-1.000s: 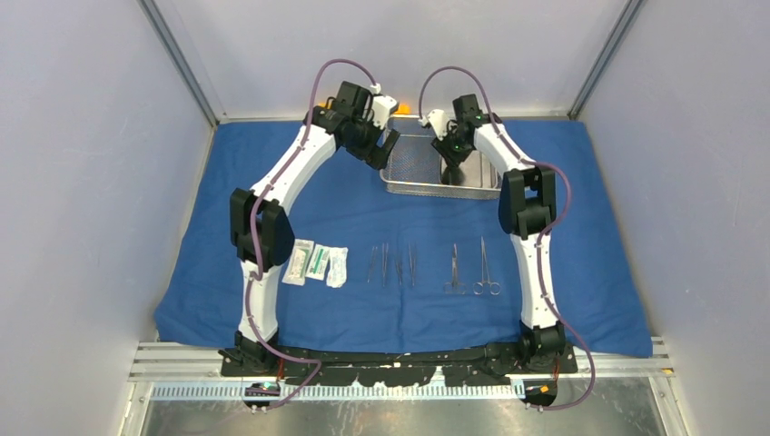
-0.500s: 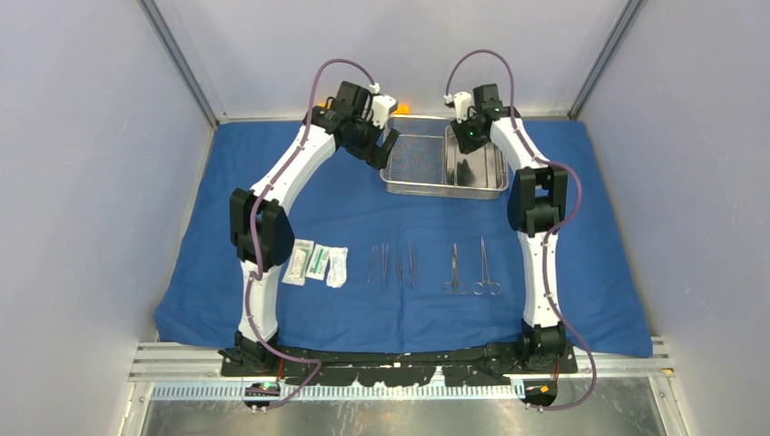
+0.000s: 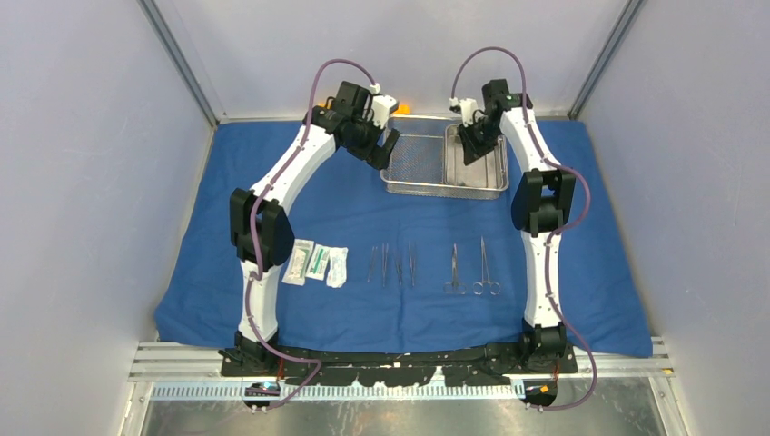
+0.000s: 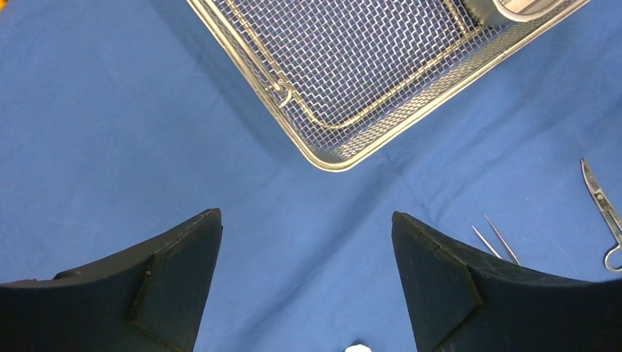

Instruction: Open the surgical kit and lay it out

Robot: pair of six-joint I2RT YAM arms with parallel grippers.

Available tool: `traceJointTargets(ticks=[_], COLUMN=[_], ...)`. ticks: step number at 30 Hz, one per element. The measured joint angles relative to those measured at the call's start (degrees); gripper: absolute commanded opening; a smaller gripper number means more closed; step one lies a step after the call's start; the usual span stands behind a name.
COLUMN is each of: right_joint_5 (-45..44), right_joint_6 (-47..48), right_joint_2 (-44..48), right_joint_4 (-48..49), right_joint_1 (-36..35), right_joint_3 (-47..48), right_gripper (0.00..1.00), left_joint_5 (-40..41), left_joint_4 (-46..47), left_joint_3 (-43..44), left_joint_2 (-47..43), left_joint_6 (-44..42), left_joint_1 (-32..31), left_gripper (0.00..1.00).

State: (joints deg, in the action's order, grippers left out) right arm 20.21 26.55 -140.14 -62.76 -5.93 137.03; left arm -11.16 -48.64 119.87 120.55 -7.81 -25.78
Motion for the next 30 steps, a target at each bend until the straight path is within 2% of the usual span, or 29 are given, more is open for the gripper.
traceJointTargets(ticks=[6,15,30], right_joint_5=[-0.63,-0.59,-1.20], right_joint_6=[3.06,4.28,4.74], right_joint_2=[0.00,-0.07,-5.40], right_joint_4=[-7.54,-13.07,-14.05], right_joint_1=[0.00,0.00,0.00], right_joint_3=[-0.26,-0.26,-0.26], right_gripper=[0.00,0.00,0.00], left_joint_5=[-0.68,-0.87,-0.90], left_joint_4=[0.04,0.37,0.42], left_joint_3=[0.00,-1.16,-1.55], left_joint_2=[0.00,-0.04,-0.46], left_joint_6=[0.13,0.17,0.31], left_joint_1=[0.00,0.00,0.00], left_gripper=[0.88,0.88,0.88])
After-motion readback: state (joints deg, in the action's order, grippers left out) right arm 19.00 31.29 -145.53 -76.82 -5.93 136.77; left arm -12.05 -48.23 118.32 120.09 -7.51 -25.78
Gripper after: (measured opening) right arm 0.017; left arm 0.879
